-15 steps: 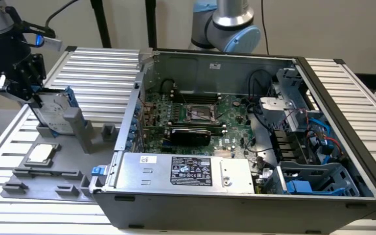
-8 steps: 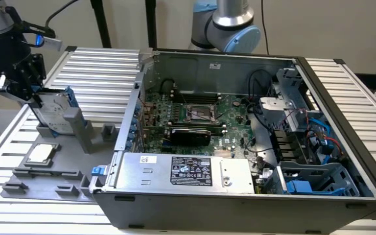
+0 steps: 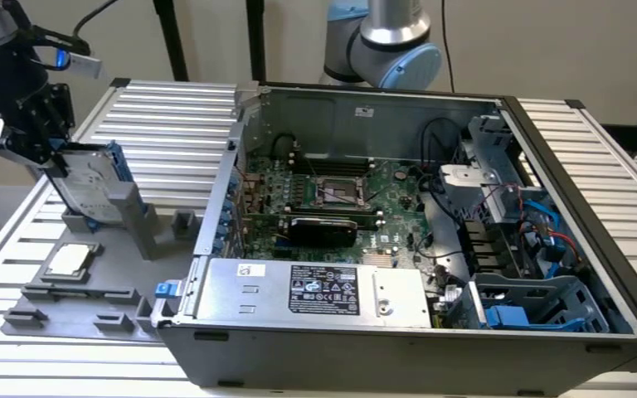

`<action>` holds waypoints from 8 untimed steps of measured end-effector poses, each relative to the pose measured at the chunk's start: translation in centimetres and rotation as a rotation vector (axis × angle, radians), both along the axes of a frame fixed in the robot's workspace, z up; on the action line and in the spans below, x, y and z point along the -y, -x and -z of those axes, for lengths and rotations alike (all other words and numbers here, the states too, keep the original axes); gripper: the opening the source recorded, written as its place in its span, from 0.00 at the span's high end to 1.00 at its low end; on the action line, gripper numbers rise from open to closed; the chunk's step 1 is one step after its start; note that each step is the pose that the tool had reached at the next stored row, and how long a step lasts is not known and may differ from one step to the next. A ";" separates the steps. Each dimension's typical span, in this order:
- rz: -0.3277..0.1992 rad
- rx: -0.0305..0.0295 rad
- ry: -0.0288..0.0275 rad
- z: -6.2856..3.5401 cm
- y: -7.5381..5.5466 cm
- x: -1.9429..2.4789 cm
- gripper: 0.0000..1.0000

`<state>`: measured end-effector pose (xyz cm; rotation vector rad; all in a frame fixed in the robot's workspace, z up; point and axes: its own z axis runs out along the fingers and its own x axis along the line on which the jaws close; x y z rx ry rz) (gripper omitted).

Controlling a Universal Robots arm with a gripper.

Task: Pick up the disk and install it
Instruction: 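Pick up the disk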

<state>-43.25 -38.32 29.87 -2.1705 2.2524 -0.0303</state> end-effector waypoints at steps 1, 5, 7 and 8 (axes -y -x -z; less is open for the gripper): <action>0.000 -0.0001 0.0001 -0.37 0.0 0.00 1.00; 0.000 -0.0001 0.0000 -2.07 0.0 0.00 1.00; 0.000 -0.0001 0.0001 -3.01 0.0 0.01 1.00; 0.000 0.0000 0.0000 -3.46 -0.1 0.01 1.00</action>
